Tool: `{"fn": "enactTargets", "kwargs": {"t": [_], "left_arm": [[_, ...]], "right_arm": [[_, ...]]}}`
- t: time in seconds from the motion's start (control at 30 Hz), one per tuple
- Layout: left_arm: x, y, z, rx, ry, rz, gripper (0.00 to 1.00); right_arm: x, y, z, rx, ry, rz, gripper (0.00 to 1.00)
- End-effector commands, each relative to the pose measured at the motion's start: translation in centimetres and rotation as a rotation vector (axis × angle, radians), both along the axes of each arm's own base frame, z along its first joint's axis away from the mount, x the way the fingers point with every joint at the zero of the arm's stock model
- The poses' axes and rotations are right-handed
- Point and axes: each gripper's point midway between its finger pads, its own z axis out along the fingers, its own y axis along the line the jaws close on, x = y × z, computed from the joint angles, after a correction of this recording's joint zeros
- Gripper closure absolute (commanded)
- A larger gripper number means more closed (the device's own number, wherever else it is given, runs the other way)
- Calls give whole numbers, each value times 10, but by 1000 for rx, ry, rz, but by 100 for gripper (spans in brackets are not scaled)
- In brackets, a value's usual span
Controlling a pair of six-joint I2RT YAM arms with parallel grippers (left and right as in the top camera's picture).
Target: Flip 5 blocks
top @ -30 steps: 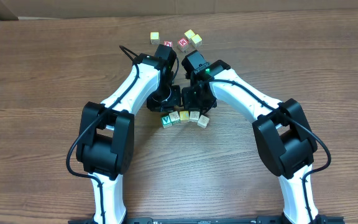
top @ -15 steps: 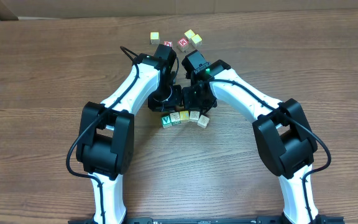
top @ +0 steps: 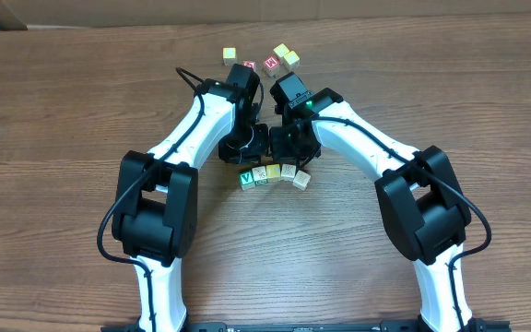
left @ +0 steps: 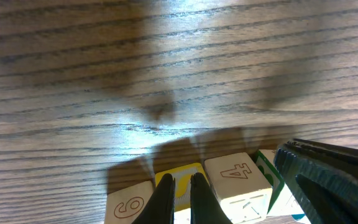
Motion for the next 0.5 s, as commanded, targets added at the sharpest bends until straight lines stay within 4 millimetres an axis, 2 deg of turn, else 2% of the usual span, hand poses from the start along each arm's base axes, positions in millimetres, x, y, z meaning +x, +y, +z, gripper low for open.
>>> {"fn": "enactTargets", "kwargs": {"t": [0.0, 0.17, 0.47], "left_arm": [[-5, -7, -4, -22, 16, -36, 96], [-5, -7, -4, -21, 16, -36, 96], [-5, -5, -4, -11, 13, -35, 96]], "right_arm": [[-4, 23, 31, 70, -44, 41, 94], [-9, 28, 31, 68, -40, 55, 94], [0, 34, 34, 96, -81, 55, 94]]}}
